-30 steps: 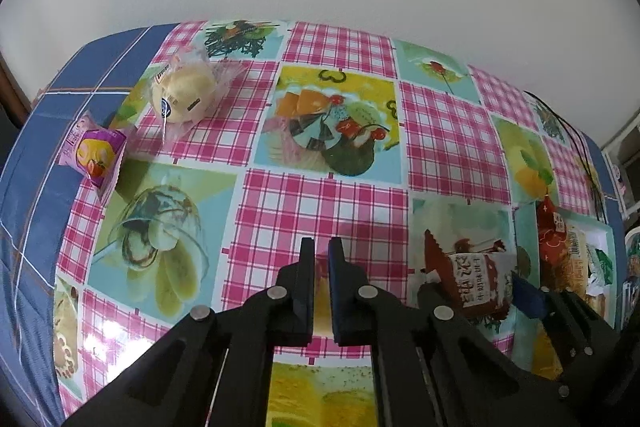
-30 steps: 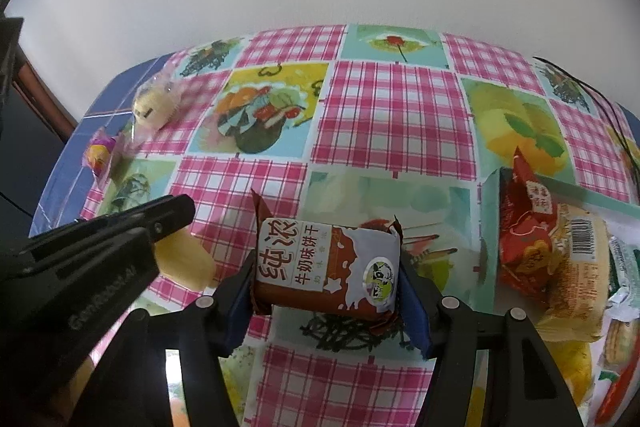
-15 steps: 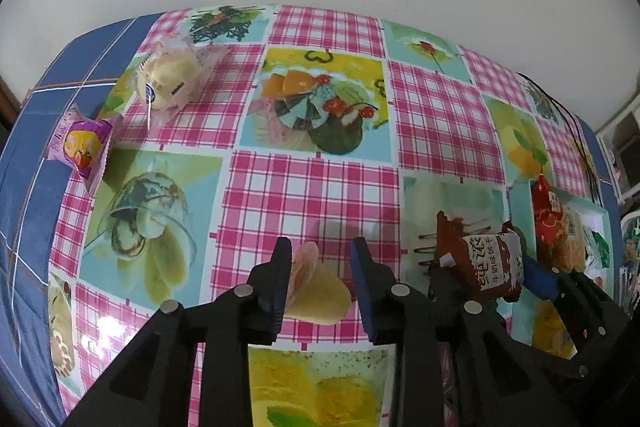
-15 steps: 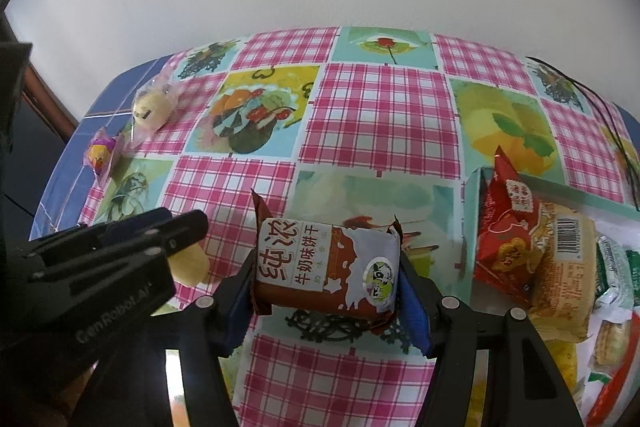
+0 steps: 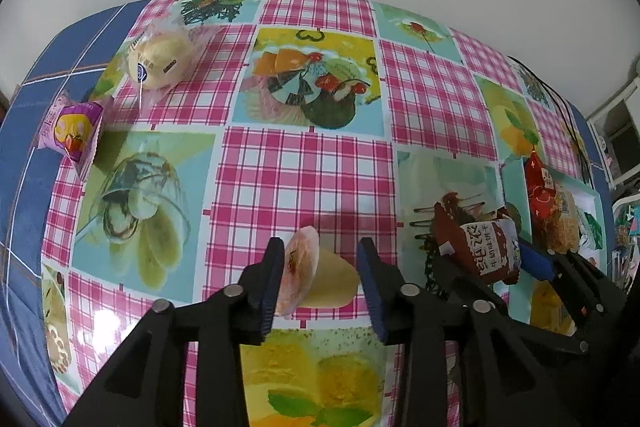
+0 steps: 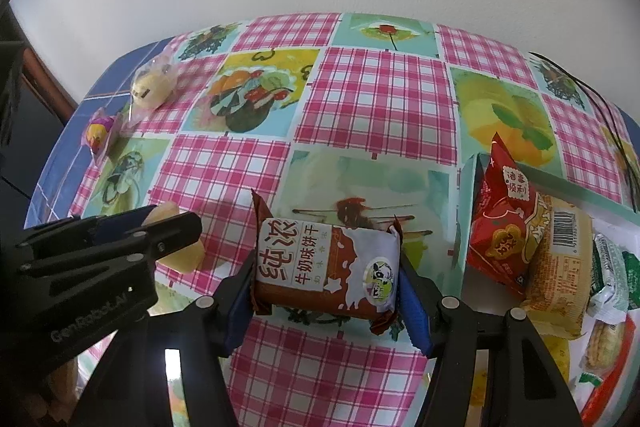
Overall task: Organize snacks
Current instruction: 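Carry the jelly cup and biscuit packet over the box lid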
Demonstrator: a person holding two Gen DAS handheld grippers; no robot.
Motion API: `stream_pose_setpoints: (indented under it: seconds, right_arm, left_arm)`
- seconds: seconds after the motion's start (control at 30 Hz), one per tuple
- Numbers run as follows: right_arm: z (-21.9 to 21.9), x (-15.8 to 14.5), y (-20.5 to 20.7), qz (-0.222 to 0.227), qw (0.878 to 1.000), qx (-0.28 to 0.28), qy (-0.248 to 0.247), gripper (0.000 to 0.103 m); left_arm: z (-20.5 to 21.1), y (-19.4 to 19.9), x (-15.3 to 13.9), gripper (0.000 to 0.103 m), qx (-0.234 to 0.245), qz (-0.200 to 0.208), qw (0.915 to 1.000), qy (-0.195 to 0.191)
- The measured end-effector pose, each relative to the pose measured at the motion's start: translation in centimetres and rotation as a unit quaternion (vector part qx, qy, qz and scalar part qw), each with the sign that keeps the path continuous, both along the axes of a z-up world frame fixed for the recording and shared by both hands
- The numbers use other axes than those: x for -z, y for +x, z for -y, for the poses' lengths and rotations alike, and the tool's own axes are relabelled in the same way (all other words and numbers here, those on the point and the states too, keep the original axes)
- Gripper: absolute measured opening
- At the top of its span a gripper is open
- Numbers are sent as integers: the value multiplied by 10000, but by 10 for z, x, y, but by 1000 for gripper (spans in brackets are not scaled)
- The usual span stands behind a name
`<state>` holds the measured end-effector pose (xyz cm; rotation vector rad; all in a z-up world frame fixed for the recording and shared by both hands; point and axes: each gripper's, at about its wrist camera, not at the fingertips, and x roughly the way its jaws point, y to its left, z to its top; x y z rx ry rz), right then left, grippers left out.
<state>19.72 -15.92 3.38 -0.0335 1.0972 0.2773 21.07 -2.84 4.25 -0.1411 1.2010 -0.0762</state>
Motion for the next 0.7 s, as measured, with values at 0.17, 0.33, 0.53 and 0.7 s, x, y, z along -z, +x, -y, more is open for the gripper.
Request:
stream_pose_setpoints:
  seconds: [0.17, 0.33, 0.53, 0.7]
  right_arm:
    - [3, 0, -2, -3, 9999, -38, -96, 66]
    - [10, -2, -3, 0, 10000, 0, -77, 66]
    - [20, -12, -2, 75, 9998, 85, 132, 66]
    - [19, -12, -2, 66, 9998, 81, 158, 66]
  left_arm:
    - [-2, 0, 4, 46, 18, -82, 9999, -76]
    - [0, 0, 8, 46, 35, -122, 9999, 0]
    - [4, 0, 14, 46, 133, -142, 9996, 222]
    - [11, 0, 17, 46, 303, -115, 9981, 517]
